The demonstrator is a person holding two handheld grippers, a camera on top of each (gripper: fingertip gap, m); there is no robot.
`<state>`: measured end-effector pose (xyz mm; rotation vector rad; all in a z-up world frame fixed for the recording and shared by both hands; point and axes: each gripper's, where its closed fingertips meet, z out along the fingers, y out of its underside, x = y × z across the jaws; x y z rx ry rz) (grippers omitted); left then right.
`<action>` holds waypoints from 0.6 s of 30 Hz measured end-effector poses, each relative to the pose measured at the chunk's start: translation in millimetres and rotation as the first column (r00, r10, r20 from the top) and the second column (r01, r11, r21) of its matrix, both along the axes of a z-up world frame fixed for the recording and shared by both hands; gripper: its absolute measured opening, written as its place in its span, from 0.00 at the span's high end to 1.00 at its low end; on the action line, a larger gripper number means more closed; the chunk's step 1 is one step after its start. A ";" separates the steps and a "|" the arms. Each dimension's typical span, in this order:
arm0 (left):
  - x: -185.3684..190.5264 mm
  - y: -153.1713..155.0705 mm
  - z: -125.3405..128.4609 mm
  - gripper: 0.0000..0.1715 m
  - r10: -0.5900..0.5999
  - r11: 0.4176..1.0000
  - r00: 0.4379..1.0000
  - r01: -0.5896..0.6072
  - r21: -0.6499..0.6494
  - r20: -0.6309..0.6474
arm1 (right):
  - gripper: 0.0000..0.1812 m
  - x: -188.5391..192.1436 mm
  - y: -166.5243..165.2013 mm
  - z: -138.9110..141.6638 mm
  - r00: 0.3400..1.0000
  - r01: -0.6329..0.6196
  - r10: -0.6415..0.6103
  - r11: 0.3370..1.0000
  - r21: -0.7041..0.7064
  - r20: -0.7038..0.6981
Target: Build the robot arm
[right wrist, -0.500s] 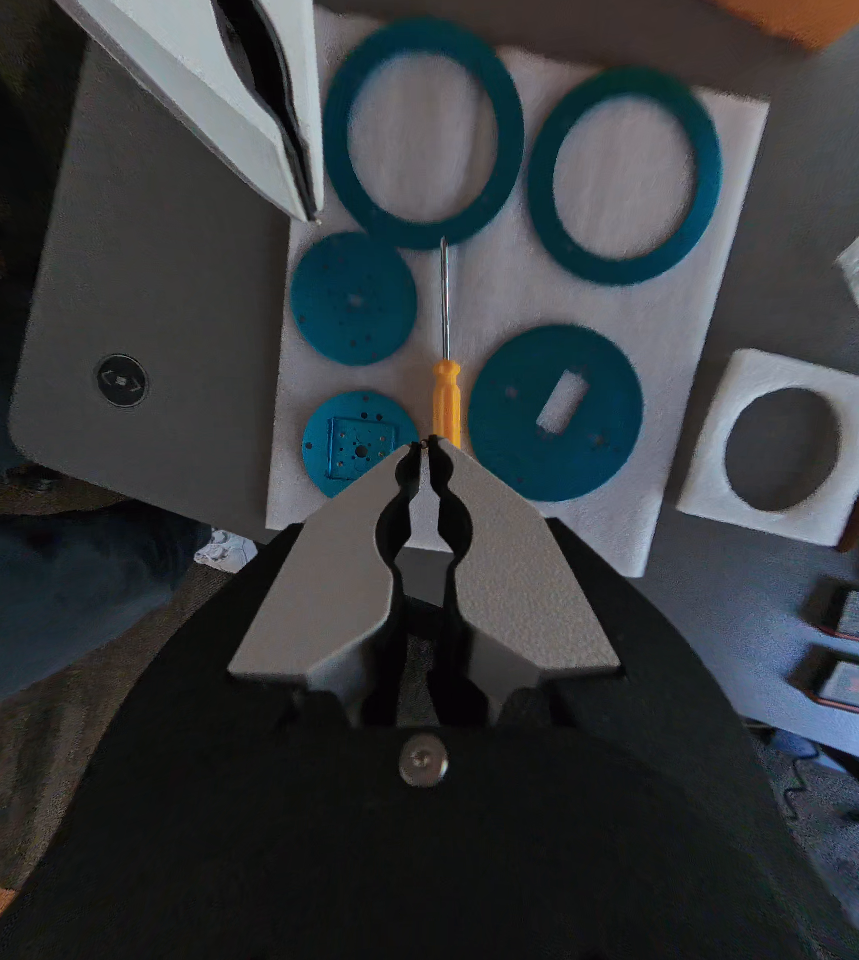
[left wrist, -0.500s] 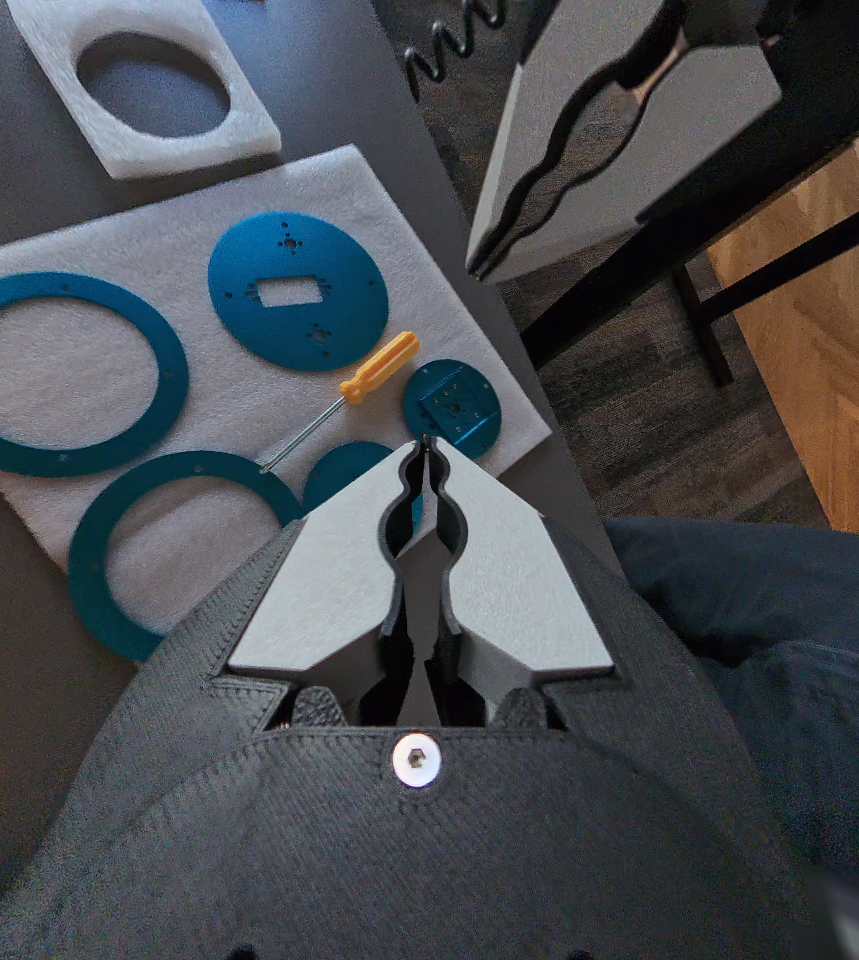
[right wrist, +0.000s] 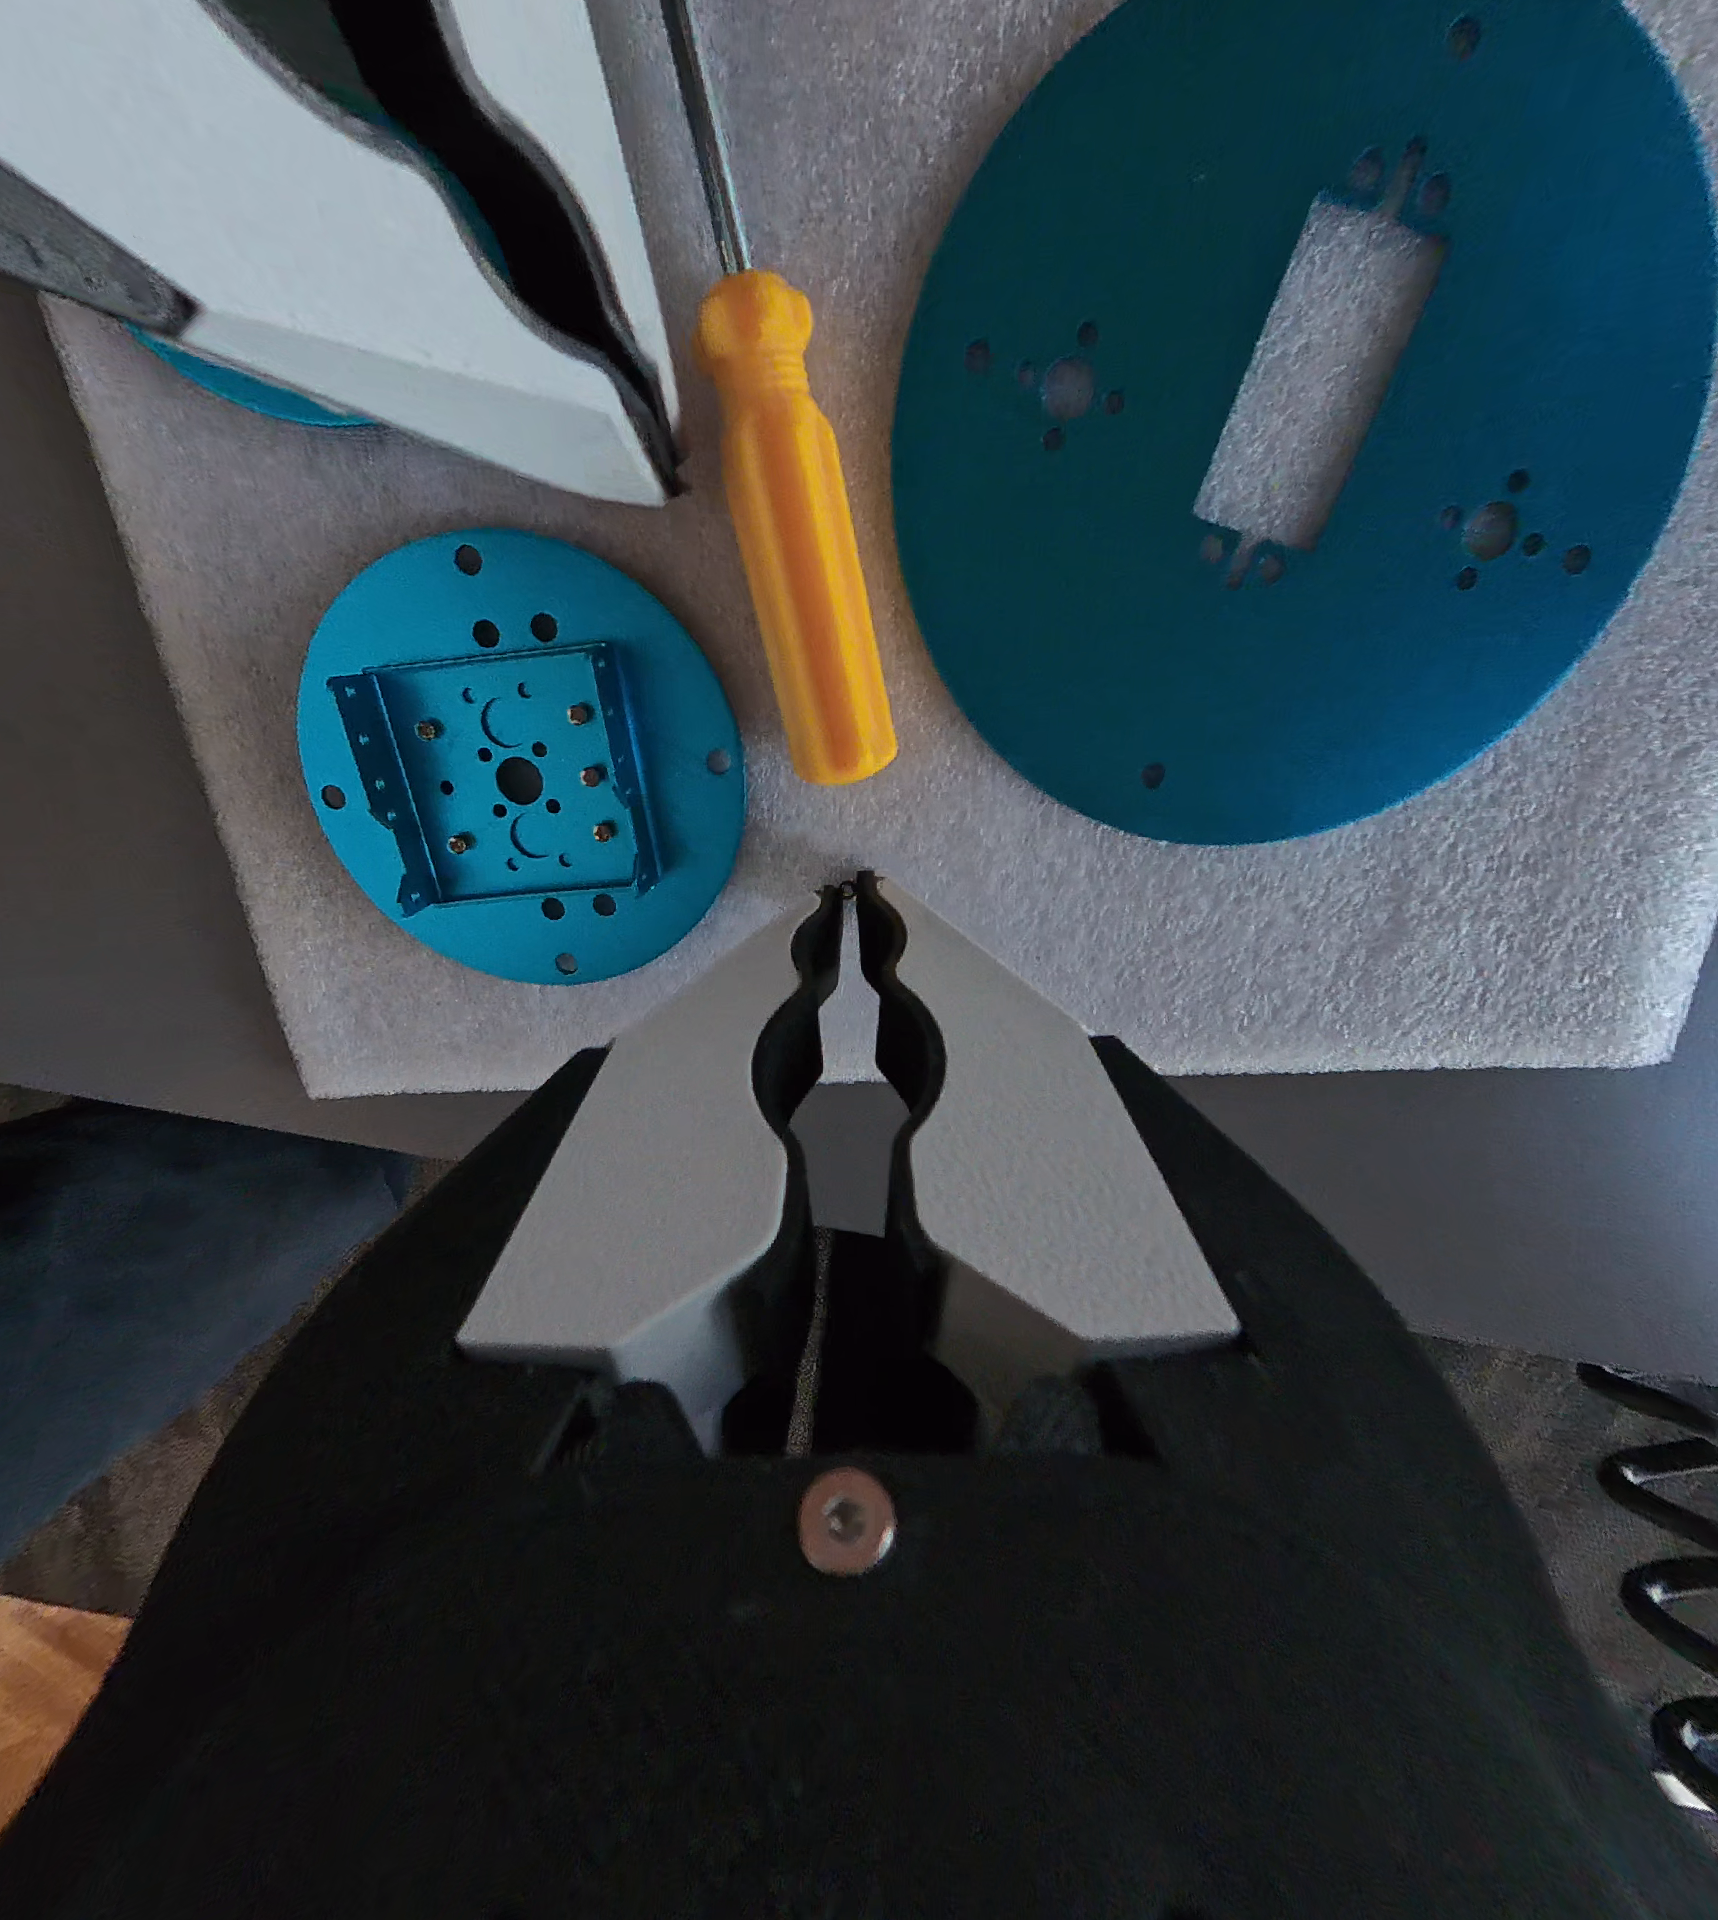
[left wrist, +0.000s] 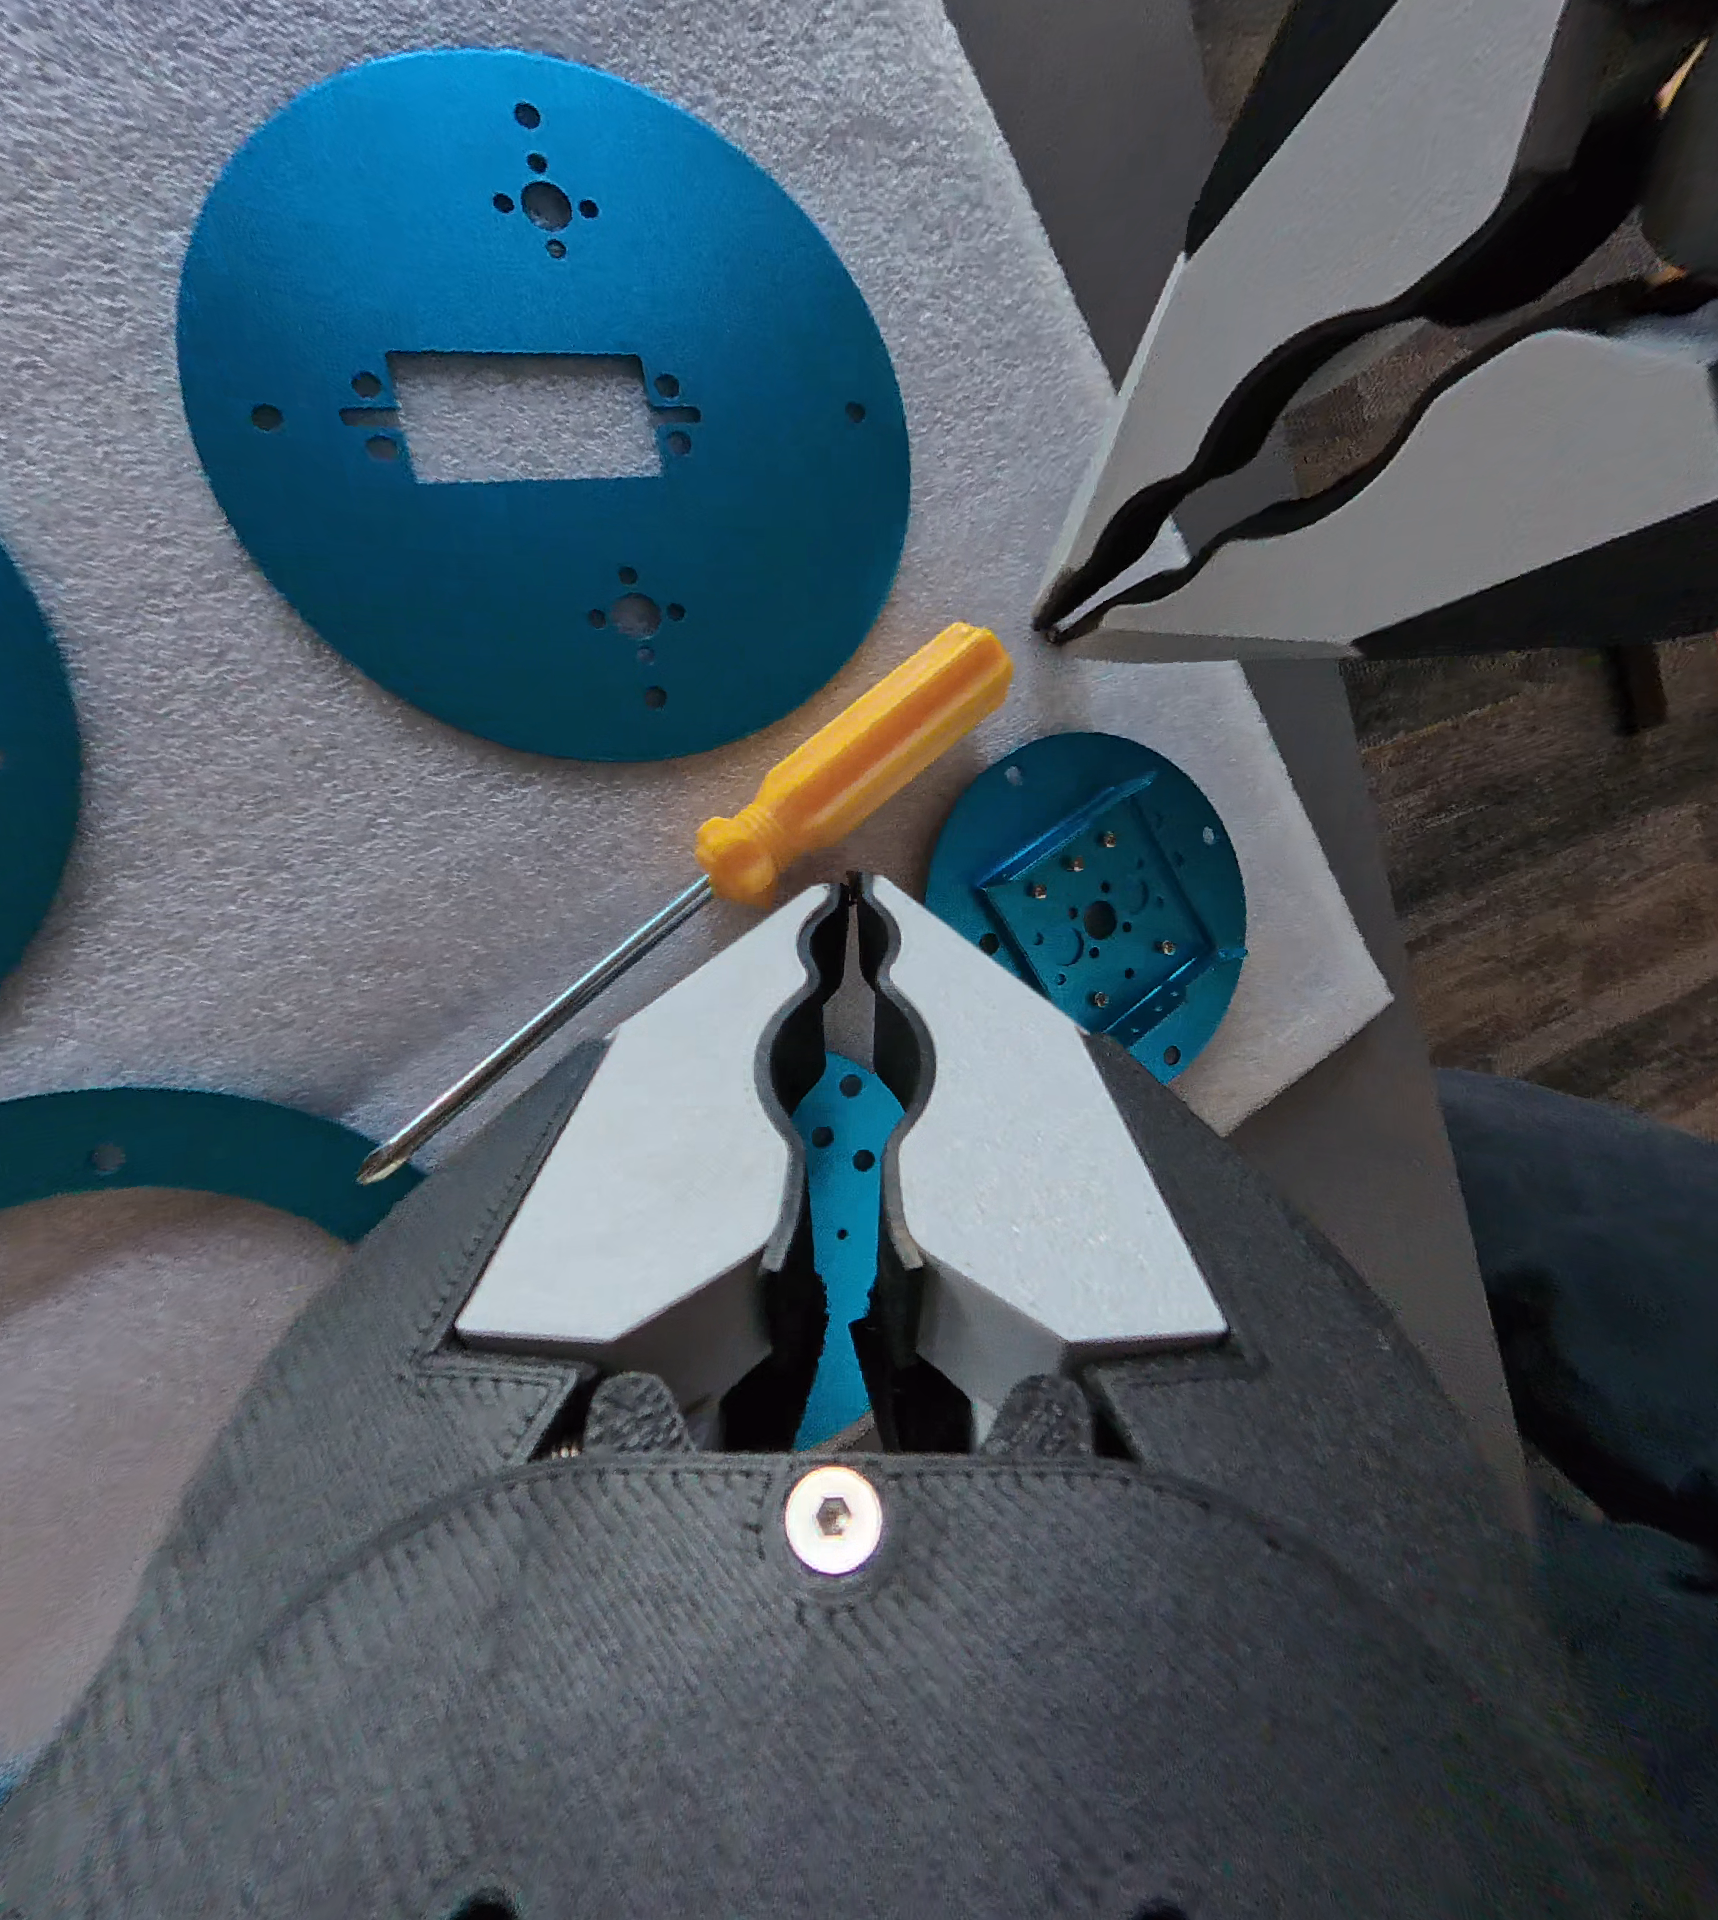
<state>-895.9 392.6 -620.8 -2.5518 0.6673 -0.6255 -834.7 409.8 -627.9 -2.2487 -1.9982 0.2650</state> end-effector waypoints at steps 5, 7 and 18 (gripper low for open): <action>1.0 -0.4 -4.1 1.00 -0.036 0.999 0.999 0.036 -0.022 -0.036 | 0.97 1.0 -2.0 0.8 1.000 0.004 -0.004 0.999 -0.035 -0.021; 1.9 -1.7 -3.5 0.99 -0.040 0.998 0.999 0.039 -0.040 -0.022 | 0.93 0.4 -4.8 1.0 0.999 -0.003 0.001 0.998 -0.056 -0.036; -0.6 -10.0 7.7 0.86 -0.043 0.999 0.999 0.044 0.023 -0.019 | 0.89 2.6 -5.4 5.6 0.986 0.001 -0.009 0.999 -0.049 -0.164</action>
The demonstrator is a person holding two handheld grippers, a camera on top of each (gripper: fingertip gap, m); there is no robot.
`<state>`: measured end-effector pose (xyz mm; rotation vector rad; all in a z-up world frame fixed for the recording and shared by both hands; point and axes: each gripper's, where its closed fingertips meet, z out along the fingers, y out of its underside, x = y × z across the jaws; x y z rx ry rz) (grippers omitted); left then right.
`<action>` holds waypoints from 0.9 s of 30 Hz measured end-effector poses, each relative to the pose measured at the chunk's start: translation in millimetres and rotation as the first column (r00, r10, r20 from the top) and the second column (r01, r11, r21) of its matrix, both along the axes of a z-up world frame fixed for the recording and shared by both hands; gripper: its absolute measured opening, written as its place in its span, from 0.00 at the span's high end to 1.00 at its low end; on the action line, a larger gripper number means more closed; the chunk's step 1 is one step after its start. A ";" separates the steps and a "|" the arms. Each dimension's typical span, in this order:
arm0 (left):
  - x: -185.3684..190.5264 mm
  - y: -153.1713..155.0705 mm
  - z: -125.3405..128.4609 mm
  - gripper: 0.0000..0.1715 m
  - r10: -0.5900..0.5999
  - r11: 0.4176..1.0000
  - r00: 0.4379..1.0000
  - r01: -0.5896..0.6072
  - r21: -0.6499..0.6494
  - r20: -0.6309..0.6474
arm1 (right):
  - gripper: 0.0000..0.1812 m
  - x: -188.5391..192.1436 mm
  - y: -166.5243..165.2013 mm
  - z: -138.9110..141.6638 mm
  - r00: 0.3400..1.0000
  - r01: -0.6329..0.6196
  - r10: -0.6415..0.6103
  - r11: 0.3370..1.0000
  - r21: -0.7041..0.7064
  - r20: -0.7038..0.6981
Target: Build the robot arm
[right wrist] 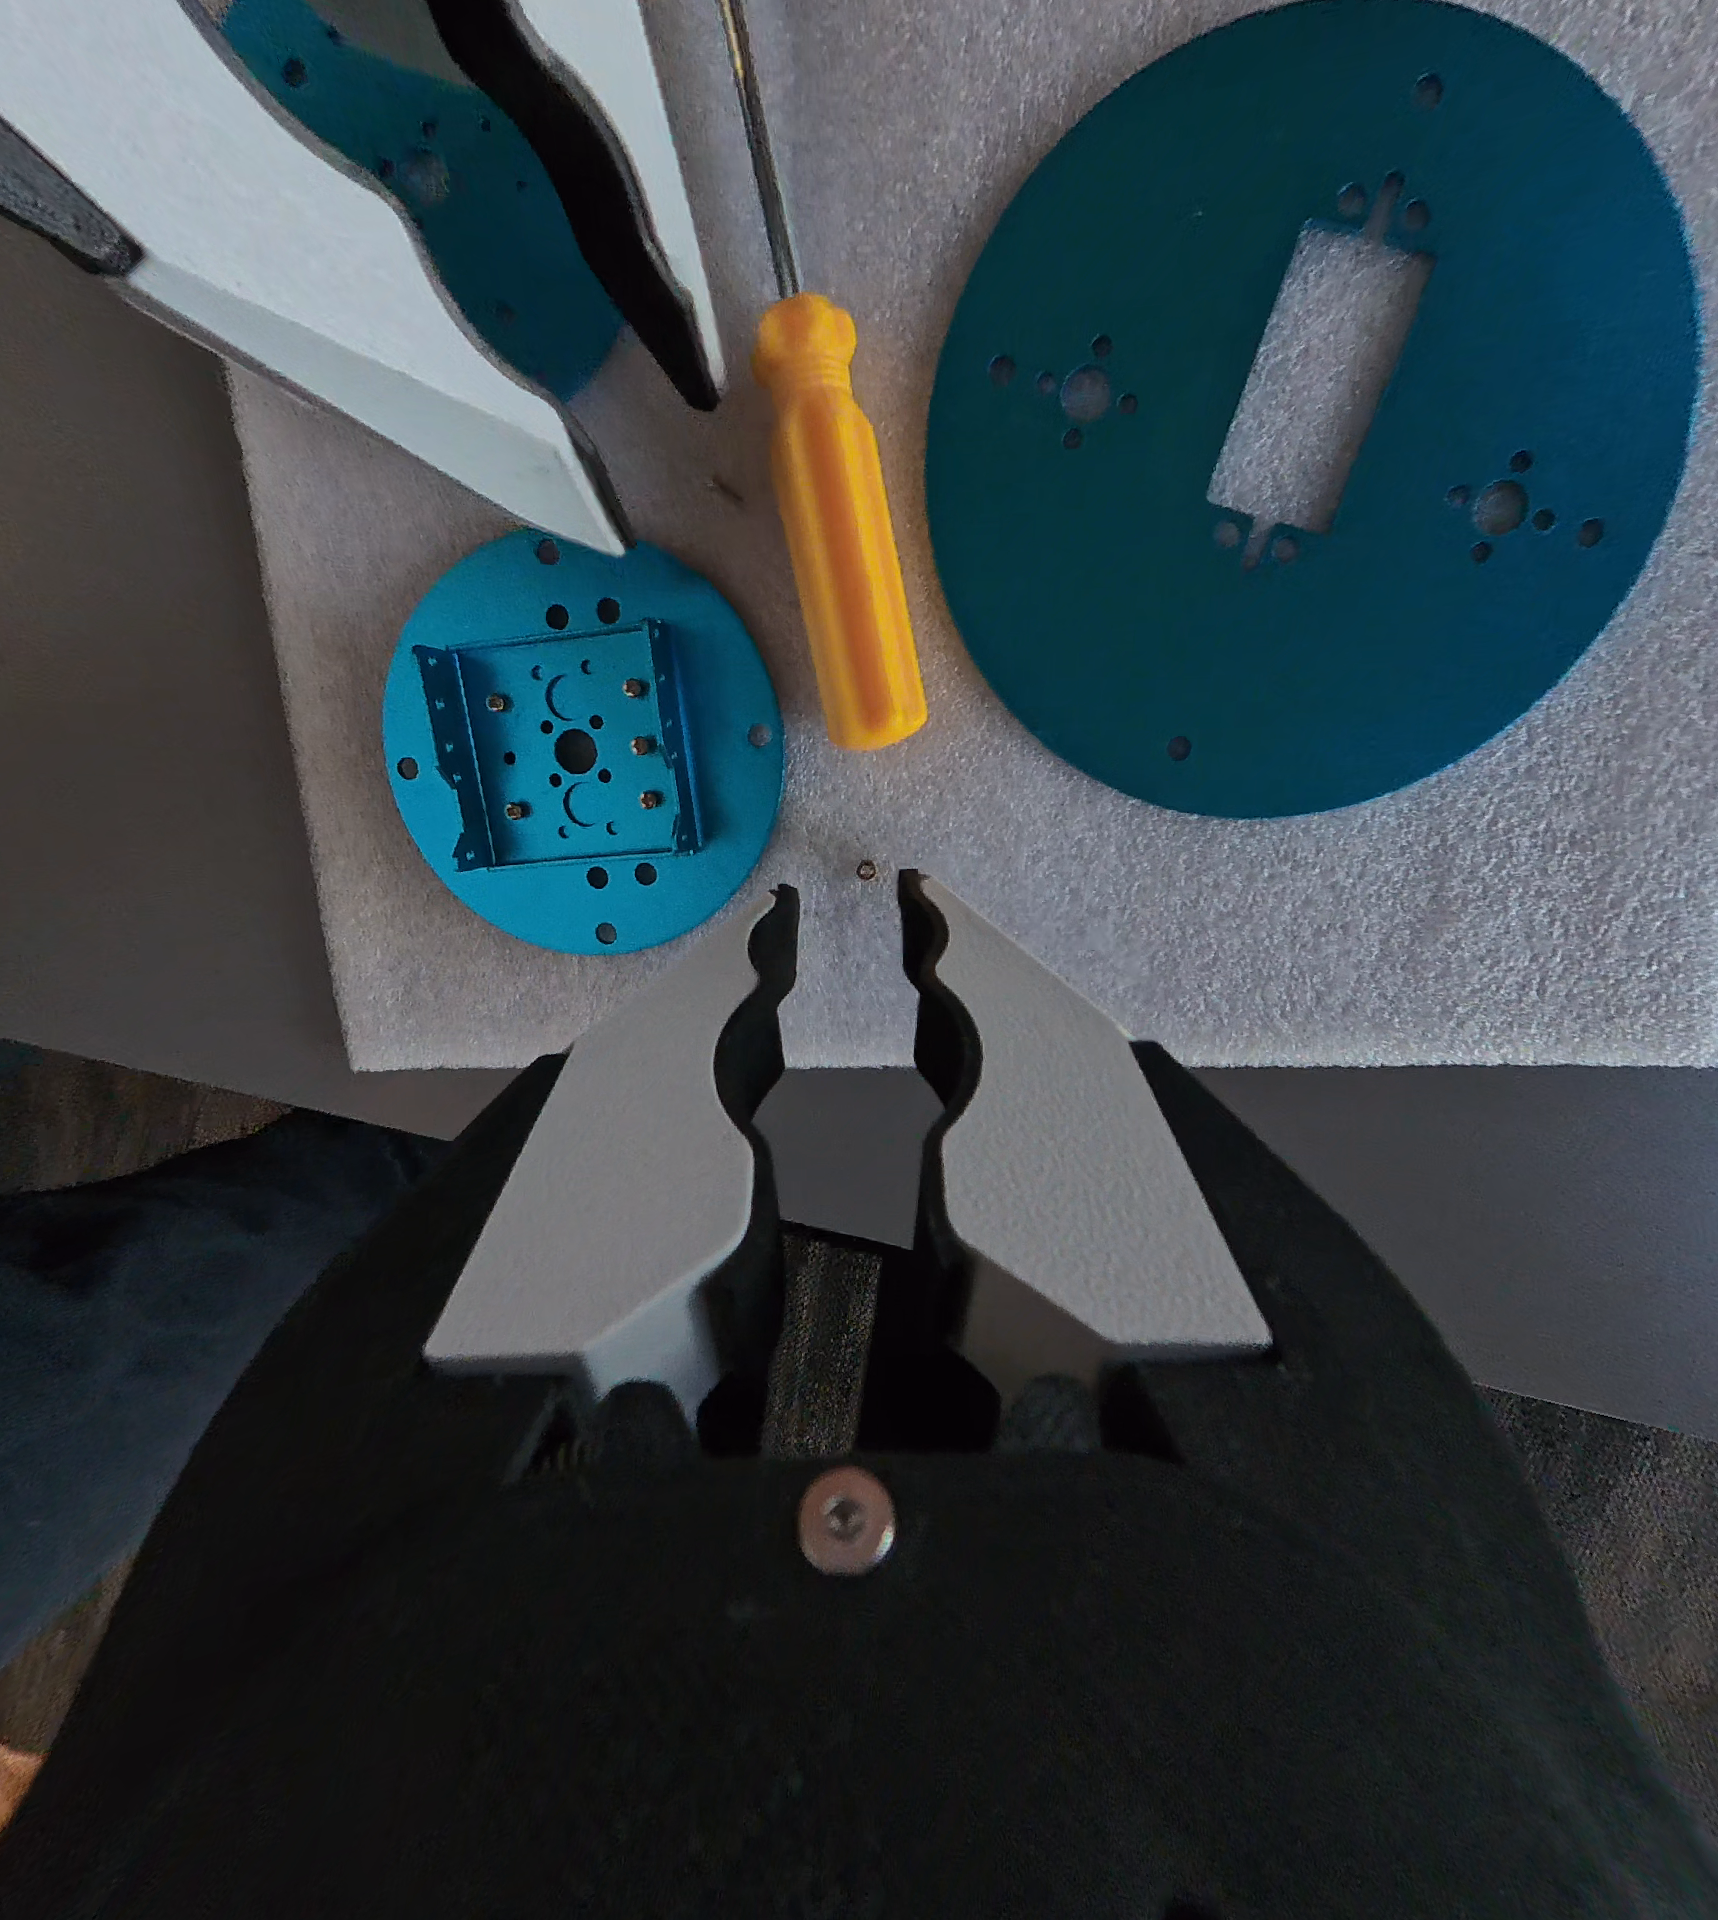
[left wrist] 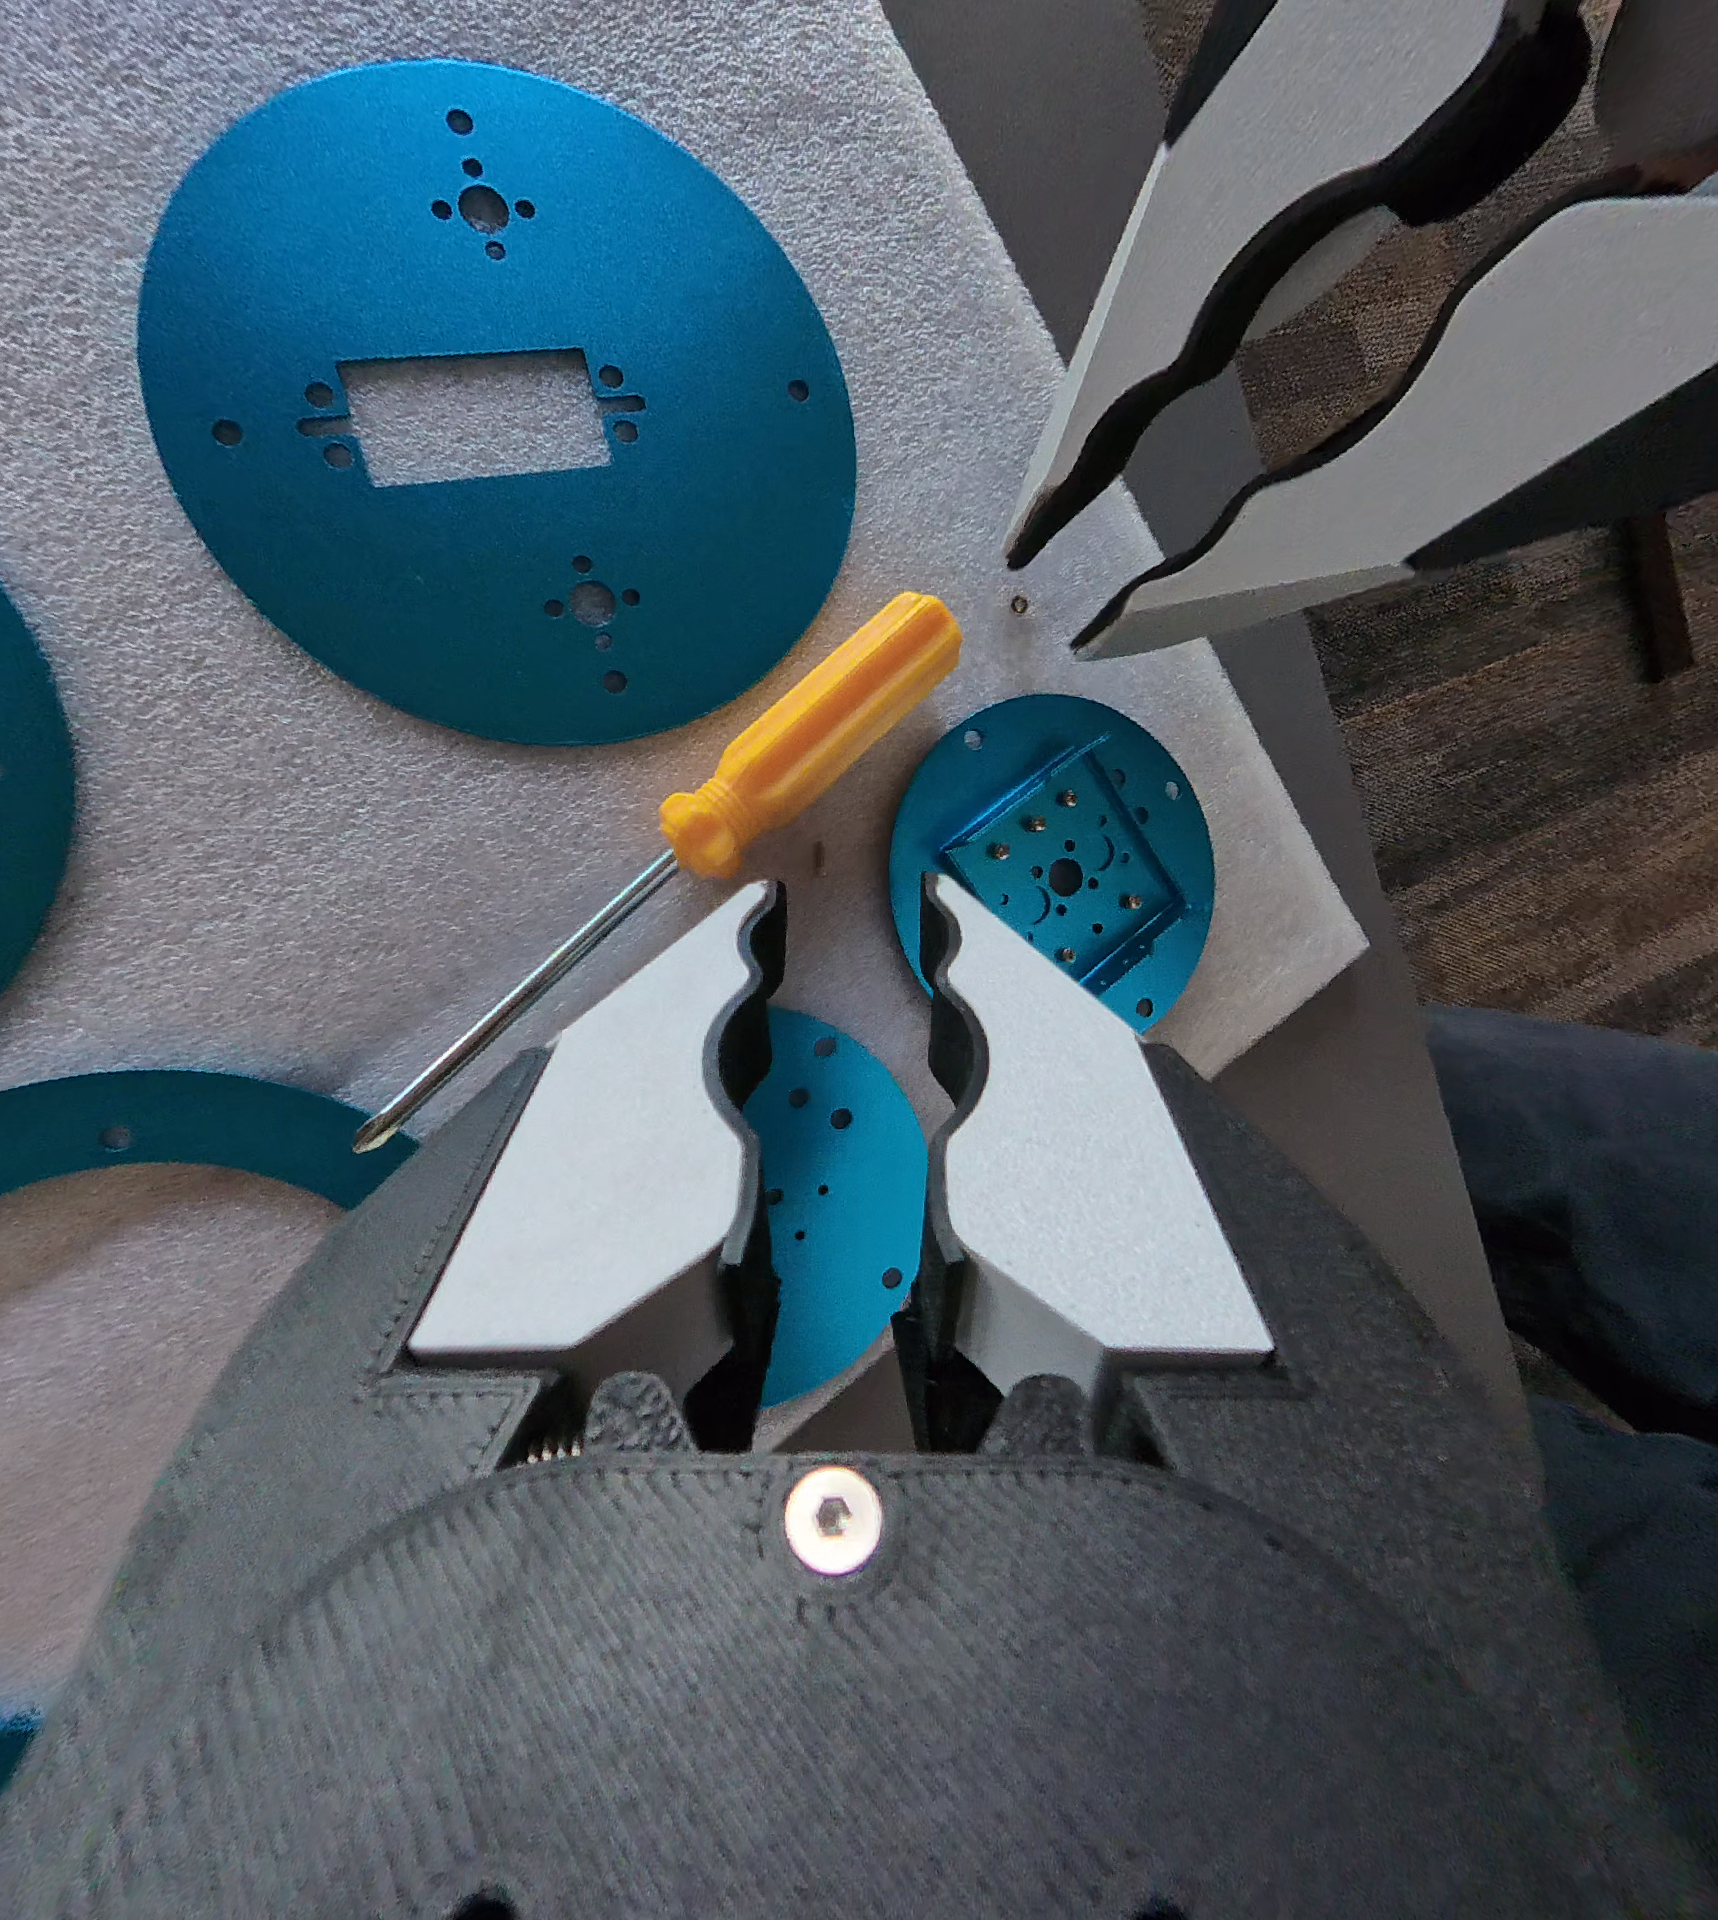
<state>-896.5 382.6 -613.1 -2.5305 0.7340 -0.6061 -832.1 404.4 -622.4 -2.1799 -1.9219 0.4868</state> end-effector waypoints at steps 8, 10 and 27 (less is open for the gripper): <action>-27.9 -2.8 49.8 0.84 0.110 0.978 0.992 -0.118 0.174 0.056 | 0.89 7.6 8.5 35.5 0.979 0.124 -0.107 0.988 0.091 -0.171; -41.7 -3.3 92.5 0.84 0.157 0.947 0.983 -0.178 0.267 0.098 | 0.89 3.9 16.7 70.6 0.947 0.213 -0.163 0.963 0.162 -0.277; 179.4 3.7 544.8 0.50 -0.496 0.557 0.818 0.043 0.829 0.291 | 0.86 173.2 -37.4 551.4 0.368 0.928 -0.300 0.175 0.329 -0.880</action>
